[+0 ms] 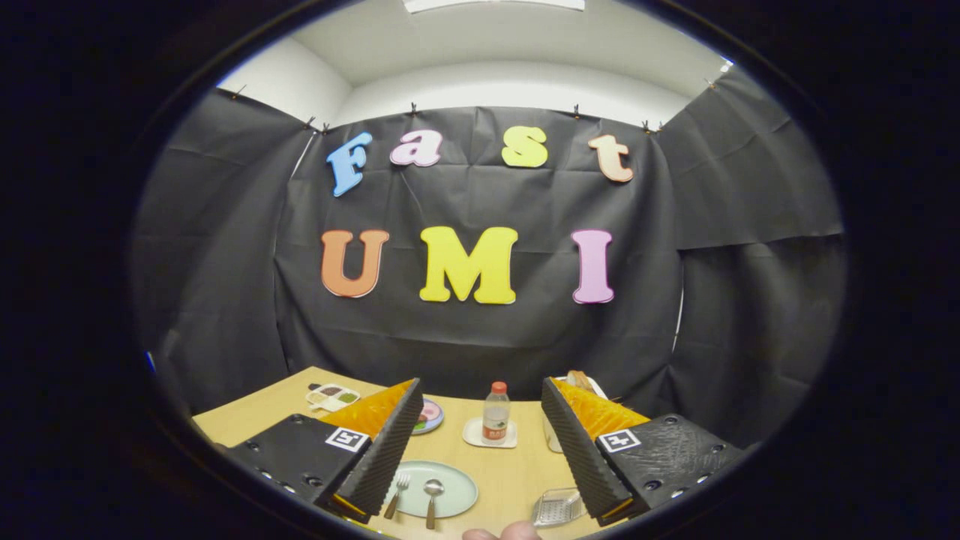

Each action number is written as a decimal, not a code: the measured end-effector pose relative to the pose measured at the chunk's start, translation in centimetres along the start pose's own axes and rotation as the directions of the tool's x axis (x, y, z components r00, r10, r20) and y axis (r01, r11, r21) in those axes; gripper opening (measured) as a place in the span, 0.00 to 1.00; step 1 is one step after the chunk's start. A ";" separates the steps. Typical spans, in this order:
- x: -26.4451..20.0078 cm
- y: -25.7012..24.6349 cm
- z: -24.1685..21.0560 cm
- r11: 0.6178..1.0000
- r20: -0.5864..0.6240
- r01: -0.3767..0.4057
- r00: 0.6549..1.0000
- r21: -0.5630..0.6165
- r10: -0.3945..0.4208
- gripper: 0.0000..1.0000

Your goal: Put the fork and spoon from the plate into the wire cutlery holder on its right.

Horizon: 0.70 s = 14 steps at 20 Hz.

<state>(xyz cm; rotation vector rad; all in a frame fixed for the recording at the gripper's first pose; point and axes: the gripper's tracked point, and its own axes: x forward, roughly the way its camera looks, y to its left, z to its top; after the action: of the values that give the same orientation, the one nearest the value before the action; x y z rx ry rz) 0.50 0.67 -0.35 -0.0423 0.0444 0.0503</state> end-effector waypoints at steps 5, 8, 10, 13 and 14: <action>0.2 0.8 -3.2 0.998 -0.125 -0.055 0.991 -0.023 0.052 0.95; 0.3 2.2 -7.7 0.992 -0.313 -0.129 0.942 -0.008 0.120 0.95; 0.1 2.6 -10.8 0.988 -0.434 -0.154 0.890 -0.002 0.138 0.95; -0.5 3.5 -15.4 0.984 -0.599 -0.180 0.787 0.008 0.149 0.96; -0.6 3.9 -17.1 0.984 -0.648 -0.175 0.747 0.026 0.150 0.96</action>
<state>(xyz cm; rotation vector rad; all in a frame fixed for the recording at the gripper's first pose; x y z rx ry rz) -1.00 3.75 -17.53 -0.0919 0.7529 0.2124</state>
